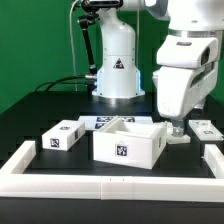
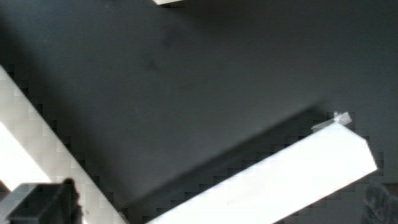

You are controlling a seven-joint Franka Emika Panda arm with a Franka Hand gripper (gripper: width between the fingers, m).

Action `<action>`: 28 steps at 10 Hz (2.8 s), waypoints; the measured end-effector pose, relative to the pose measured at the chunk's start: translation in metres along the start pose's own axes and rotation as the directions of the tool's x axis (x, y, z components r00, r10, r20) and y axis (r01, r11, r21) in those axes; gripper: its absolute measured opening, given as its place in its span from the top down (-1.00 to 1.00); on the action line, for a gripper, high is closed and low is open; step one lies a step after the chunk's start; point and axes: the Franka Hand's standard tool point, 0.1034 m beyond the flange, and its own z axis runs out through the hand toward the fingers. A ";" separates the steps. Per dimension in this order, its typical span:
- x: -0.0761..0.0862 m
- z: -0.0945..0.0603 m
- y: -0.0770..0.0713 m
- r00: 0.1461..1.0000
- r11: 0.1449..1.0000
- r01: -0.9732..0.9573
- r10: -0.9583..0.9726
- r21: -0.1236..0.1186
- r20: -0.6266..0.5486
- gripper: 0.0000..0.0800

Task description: Assemble cabinet

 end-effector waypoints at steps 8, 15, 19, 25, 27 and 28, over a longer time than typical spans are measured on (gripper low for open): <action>-0.008 0.000 -0.007 0.999 0.999 0.016 -0.018 -0.041 -0.034 -1.00; -0.048 0.011 -0.033 0.992 0.989 0.082 -0.093 -0.124 -0.089 -1.00; -0.075 0.019 -0.062 0.994 0.992 0.084 -0.090 -0.099 -0.066 -1.00; -0.097 0.030 -0.082 0.995 0.993 0.084 -0.088 -0.080 -0.053 -1.00; -0.103 0.042 -0.094 0.994 0.993 0.085 -0.091 -0.082 -0.061 -1.00; -0.109 0.049 -0.103 0.994 0.993 0.086 -0.091 -0.074 -0.058 -1.00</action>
Offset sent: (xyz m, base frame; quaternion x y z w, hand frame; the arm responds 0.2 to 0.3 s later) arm 0.0000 0.0000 0.0000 0.0000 0.0000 0.0000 1.0000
